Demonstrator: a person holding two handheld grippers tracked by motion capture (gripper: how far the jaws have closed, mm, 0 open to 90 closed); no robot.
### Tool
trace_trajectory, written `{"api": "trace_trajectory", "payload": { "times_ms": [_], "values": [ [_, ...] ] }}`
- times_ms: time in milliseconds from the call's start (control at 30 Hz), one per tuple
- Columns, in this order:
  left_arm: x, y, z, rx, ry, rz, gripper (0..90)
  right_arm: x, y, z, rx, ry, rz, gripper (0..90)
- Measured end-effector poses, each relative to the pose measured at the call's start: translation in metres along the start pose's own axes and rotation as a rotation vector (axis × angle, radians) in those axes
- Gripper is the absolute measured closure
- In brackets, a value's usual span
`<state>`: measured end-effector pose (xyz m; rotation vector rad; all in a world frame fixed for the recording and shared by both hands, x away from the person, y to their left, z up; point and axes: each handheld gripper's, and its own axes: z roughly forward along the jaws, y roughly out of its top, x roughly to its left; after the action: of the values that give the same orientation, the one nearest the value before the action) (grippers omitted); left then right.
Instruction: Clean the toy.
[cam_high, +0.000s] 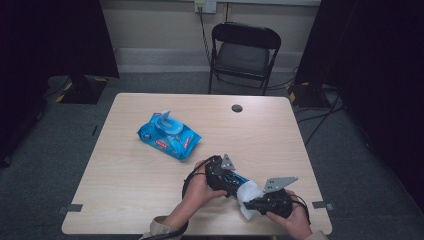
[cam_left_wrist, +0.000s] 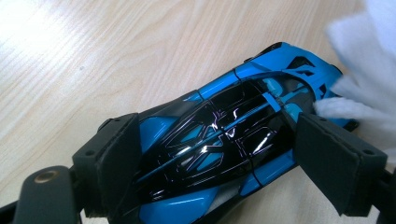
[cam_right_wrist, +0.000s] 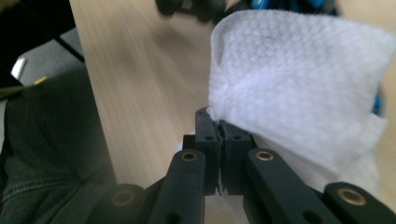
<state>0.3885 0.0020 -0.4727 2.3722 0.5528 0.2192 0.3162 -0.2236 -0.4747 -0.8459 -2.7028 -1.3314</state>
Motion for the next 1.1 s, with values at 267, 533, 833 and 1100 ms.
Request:
{"api": "trace_trajectory", "payload": {
  "times_ms": [267, 533, 833, 1100],
  "values": [
    [0.000, 0.001, -0.001, -0.002, -0.016, 0.004, 16.3, -0.033, 0.018, -0.022, -0.089, -0.097, 0.051, 88.0],
    [0.001, 0.000, -0.010, -0.023, -0.031, -0.009, 18.5, -0.066, 0.042, -0.008, -0.053, -0.192, 0.075, 87.3],
    [0.005, -0.008, -0.018, -0.033, -0.014, -0.026, 20.8, -0.083, 0.057, 0.028, 0.008, -0.227, 0.081, 81.2],
    [0.006, -0.014, -0.021, -0.023, -0.008, -0.040, 20.9, -0.083, 0.057, 0.026, 0.035, -0.277, 0.080, 58.9]
  ]
}}
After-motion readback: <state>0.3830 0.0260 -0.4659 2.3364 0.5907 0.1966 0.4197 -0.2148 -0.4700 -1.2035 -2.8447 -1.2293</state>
